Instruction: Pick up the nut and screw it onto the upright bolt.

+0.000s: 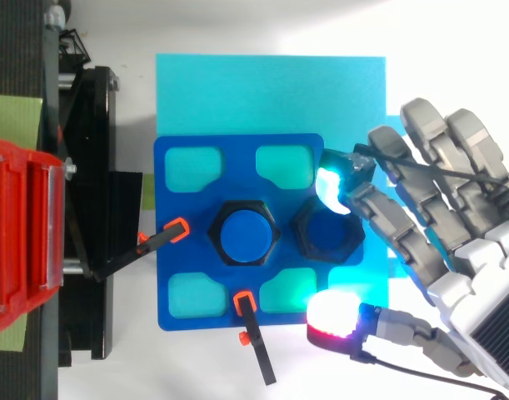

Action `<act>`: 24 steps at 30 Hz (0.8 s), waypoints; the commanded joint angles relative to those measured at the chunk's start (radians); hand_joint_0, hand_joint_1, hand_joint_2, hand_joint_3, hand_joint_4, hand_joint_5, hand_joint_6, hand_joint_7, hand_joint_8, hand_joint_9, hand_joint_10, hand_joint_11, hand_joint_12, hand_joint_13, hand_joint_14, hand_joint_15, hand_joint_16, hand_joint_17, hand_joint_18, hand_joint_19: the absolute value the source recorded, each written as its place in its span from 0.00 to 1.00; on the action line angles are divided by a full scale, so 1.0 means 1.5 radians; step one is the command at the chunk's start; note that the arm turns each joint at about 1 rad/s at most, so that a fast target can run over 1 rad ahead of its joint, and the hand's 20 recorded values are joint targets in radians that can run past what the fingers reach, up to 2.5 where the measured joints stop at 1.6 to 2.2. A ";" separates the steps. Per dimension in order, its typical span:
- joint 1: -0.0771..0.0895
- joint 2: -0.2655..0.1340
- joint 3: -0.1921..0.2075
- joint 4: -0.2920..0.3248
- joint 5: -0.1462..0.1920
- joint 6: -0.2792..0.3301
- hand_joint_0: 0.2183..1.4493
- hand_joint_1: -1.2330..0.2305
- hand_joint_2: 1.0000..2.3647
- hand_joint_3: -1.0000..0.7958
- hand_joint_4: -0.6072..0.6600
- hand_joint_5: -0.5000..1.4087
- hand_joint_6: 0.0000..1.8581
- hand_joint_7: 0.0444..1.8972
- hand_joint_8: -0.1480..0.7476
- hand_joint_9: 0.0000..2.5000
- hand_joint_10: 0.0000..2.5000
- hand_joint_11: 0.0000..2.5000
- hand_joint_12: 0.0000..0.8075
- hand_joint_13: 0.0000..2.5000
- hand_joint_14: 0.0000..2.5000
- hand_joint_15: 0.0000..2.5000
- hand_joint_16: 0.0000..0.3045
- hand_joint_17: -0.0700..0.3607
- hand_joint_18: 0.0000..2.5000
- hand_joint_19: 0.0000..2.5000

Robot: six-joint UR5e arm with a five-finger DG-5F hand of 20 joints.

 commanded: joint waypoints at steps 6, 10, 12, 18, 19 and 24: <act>-0.004 0.000 -0.001 -0.009 -0.001 0.003 0.10 0.45 0.00 0.28 0.69 0.13 0.27 0.42 0.53 0.08 0.00 0.02 0.56 0.02 0.00 0.00 0.20 0.48 0.00 0.00; -0.006 0.000 -0.001 -0.015 -0.001 0.003 0.10 0.45 0.00 0.28 0.69 0.13 0.27 0.43 0.53 0.08 0.00 0.02 0.56 0.02 0.00 0.00 0.20 0.48 0.00 0.00; -0.007 0.000 -0.001 -0.015 -0.001 0.003 0.10 0.45 0.00 0.28 0.69 0.13 0.27 0.43 0.53 0.08 0.00 0.02 0.56 0.02 0.00 0.00 0.20 0.48 0.00 0.00; -0.010 0.000 -0.001 -0.018 -0.007 0.003 0.11 0.44 0.00 0.28 0.69 0.13 0.27 0.44 0.52 0.08 0.00 0.03 0.55 0.02 0.00 0.00 0.19 0.47 0.00 0.00; -0.010 0.000 -0.001 -0.019 -0.008 0.003 0.12 0.44 0.00 0.28 0.69 0.13 0.27 0.44 0.52 0.08 0.00 0.02 0.55 0.02 0.00 0.00 0.19 0.47 0.00 0.00; -0.013 0.000 -0.001 -0.029 -0.013 0.003 0.12 0.43 0.00 0.28 0.69 0.14 0.27 0.44 0.52 0.08 0.00 0.02 0.54 0.03 0.00 0.00 0.19 0.46 0.00 0.00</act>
